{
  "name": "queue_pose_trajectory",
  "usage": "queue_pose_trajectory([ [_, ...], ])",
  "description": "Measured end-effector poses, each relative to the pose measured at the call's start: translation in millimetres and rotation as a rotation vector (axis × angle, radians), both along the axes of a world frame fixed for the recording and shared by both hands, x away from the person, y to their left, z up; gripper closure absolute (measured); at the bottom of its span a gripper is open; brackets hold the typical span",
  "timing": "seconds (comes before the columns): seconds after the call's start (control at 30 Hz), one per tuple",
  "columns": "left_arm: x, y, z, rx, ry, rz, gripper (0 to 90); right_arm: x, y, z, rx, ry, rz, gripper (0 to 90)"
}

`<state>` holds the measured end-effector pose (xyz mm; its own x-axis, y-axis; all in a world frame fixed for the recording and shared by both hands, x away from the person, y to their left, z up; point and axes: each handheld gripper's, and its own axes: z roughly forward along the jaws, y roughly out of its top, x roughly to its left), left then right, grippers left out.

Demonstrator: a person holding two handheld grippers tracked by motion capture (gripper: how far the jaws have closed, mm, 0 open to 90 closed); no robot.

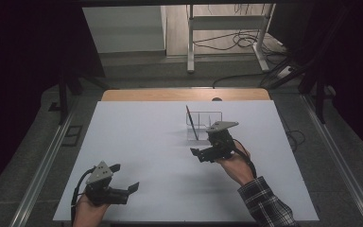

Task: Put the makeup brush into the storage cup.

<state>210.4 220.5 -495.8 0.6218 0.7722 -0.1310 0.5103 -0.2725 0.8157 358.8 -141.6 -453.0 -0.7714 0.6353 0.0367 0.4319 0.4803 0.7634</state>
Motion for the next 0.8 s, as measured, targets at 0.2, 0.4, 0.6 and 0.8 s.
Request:
queue_pose_trajectory([
  [0.2, -0.1, 0.0, 0.2, -0.001, -0.001, 0.0, 2.6, -5.0, -0.2, -1.0, -0.014, 0.001, 0.01, 5.5],
  [0.4, -0.1, -0.3, 0.2, 0.0, -0.001, 0.0, 2.5, -10.6, -2.4, -1.2, -0.014, 0.001, 0.016, 5.4],
  [0.6, 0.0, -0.3, 0.3, 0.002, 0.0, -0.001, 2.5, -16.4, -4.6, -0.9, -0.016, 0.0, 0.018, 5.3],
  [0.8, 0.2, -0.2, 0.5, 0.004, -0.003, -0.001, 2.5, -23.4, -8.5, -2.7, -0.028, -0.001, 0.022, 5.0],
])
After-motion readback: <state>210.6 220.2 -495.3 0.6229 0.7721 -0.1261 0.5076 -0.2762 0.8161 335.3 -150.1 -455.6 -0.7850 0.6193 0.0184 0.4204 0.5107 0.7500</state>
